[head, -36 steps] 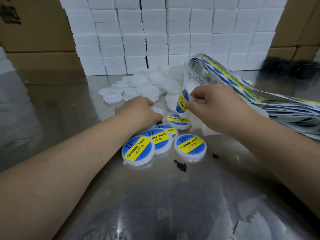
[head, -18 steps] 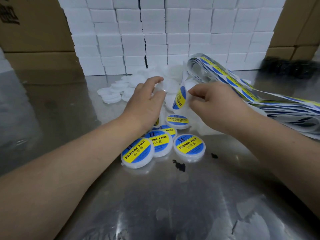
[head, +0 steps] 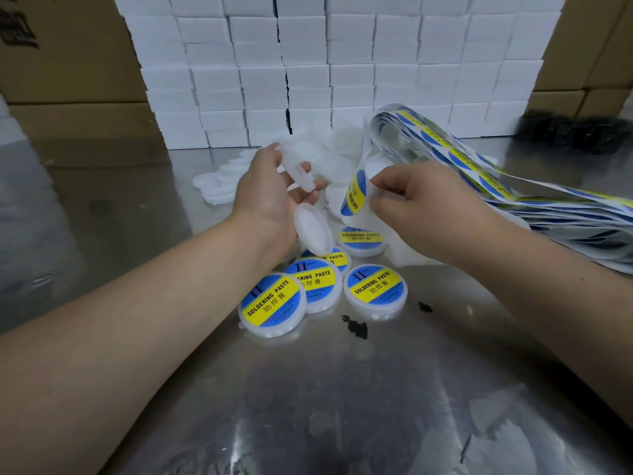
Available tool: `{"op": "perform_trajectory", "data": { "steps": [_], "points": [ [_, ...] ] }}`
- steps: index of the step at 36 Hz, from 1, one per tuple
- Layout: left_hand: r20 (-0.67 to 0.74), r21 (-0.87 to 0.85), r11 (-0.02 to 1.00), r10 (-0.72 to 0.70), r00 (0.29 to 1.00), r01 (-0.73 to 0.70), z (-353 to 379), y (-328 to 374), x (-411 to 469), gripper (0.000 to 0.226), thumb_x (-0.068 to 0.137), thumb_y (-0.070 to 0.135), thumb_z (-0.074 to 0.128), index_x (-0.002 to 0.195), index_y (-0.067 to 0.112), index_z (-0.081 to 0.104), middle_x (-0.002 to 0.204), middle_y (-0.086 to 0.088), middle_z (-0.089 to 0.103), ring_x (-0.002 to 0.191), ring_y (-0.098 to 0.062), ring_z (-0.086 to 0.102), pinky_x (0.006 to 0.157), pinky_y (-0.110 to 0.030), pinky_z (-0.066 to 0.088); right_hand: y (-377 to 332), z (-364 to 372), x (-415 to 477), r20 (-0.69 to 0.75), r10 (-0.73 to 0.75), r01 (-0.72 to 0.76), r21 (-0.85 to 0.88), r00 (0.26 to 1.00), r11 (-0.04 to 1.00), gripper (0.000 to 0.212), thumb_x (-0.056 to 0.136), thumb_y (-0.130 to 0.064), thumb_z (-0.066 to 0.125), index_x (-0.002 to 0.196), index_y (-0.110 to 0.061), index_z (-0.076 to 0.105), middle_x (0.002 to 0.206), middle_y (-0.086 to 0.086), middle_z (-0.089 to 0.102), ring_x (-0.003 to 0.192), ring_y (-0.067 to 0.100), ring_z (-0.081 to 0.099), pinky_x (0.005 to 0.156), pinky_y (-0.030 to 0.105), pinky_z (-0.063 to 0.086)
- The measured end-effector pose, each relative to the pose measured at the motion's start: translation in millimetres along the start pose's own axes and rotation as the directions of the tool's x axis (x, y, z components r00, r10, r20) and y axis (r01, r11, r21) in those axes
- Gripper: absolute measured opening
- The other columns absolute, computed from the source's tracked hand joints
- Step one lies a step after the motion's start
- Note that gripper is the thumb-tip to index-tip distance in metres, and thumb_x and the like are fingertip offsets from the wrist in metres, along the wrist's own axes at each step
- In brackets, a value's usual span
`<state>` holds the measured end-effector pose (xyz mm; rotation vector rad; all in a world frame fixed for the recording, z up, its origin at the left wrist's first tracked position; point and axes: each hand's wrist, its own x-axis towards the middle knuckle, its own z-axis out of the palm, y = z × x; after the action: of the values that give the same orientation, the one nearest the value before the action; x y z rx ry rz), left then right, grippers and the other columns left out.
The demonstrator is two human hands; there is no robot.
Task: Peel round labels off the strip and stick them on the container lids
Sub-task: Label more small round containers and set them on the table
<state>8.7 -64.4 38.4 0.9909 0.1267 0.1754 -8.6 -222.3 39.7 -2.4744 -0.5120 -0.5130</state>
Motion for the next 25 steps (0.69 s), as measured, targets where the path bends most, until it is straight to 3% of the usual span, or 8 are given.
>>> {"op": "perform_trajectory", "data": {
  "steps": [3,6,8,10,13,18,23,25],
  "points": [
    [-0.039,0.144,0.978,0.16,0.986,-0.152,-4.7,5.6,4.4,0.018,0.096,0.024,0.037,0.109,0.027,0.049,0.096,0.001,0.059,0.087,-0.023,0.063,0.07,-0.025,0.048,-0.3,-0.8,0.2,0.019,0.007,-0.007,0.015,1.0,1.0,0.023,0.09,-0.025,0.045,0.072,-0.027,0.059,0.047,-0.027,0.048,0.048,-0.01,0.042,0.042,0.005,0.031],
    [0.022,0.372,0.87,0.339,0.941,-0.323,-7.2,4.7,3.8,0.023,0.096,0.019,0.031,0.11,0.03,0.046,0.096,0.007,0.054,0.095,-0.018,0.058,0.082,-0.023,0.046,0.0,-0.2,0.0,0.005,0.0,0.0,0.012,1.0,1.0,0.022,0.09,-0.026,0.045,0.077,-0.022,0.061,0.047,-0.015,0.049,0.049,-0.001,0.043,0.041,0.011,0.029],
    [0.017,0.34,0.89,0.318,0.948,-0.305,-5.2,2.8,1.6,0.02,0.097,0.02,0.032,0.105,0.026,0.049,0.1,0.002,0.057,0.094,-0.02,0.058,0.069,-0.017,0.049,-0.3,-0.3,-0.2,-0.003,-0.004,0.004,-0.002,1.0,1.0,0.024,0.09,-0.026,0.045,0.075,-0.018,0.061,0.046,-0.009,0.047,0.047,0.004,0.041,0.042,0.014,0.029],
    [-0.002,0.255,0.949,0.195,0.981,-0.188,-3.8,1.0,-0.7,0.019,0.095,0.021,0.035,0.096,0.022,0.054,0.101,-0.006,0.059,0.086,-0.023,0.061,0.05,-0.013,0.046,-0.8,-0.8,-0.5,0.006,-0.009,0.009,0.0,1.0,1.0,0.026,0.09,-0.026,0.045,0.067,-0.021,0.056,0.046,-0.017,0.048,0.047,-0.002,0.041,0.041,0.011,0.029],
    [0.028,0.192,0.981,0.027,0.999,-0.032,-2.2,-1.0,-4.4,0.023,0.092,0.021,0.033,0.092,0.019,0.056,0.097,-0.009,0.06,0.081,-0.026,0.062,0.062,-0.024,0.046,-1.2,-1.1,-0.8,0.024,-0.007,0.007,0.004,1.0,1.0,0.03,0.09,-0.027,0.045,0.061,-0.028,0.052,0.046,-0.024,0.048,0.047,-0.007,0.042,0.041,0.011,0.029],
    [0.015,0.391,0.903,0.191,0.982,-0.181,-2.0,-1.6,-7.6,0.026,0.09,0.018,0.035,0.08,0.024,0.058,0.083,0.0,0.058,0.071,-0.016,0.053,0.068,-0.028,0.045,-0.5,0.4,-0.4,0.021,-0.014,0.014,0.009,1.0,1.0,0.026,0.09,-0.028,0.046,0.067,-0.025,0.057,0.047,-0.025,0.047,0.047,-0.008,0.042,0.042,0.008,0.03],
    [0.028,0.534,0.818,0.237,0.971,-0.215,-1.2,0.4,-7.7,0.026,0.089,0.021,0.039,0.068,0.021,0.055,0.068,0.003,0.056,0.057,-0.013,0.045,0.046,-0.018,0.035,-3.0,-1.0,-1.8,0.03,-0.016,0.015,0.028,0.999,0.999,0.029,0.09,-0.027,0.046,0.062,-0.031,0.051,0.045,-0.028,0.047,0.046,-0.011,0.042,0.042,0.005,0.029],
    [0.069,0.629,0.734,0.275,0.959,-0.256,0.7,0.6,-7.5,0.03,0.092,0.031,0.039,0.067,0.022,0.052,0.068,0.004,0.057,0.058,-0.013,0.047,0.046,-0.021,0.034,-3.2,-1.8,-2.4,0.027,-0.02,0.019,0.041,0.999,0.999,0.028,0.09,-0.025,0.046,0.064,-0.031,0.052,0.045,-0.027,0.047,0.046,-0.01,0.043,0.042,0.005,0.029]
  ]
}}
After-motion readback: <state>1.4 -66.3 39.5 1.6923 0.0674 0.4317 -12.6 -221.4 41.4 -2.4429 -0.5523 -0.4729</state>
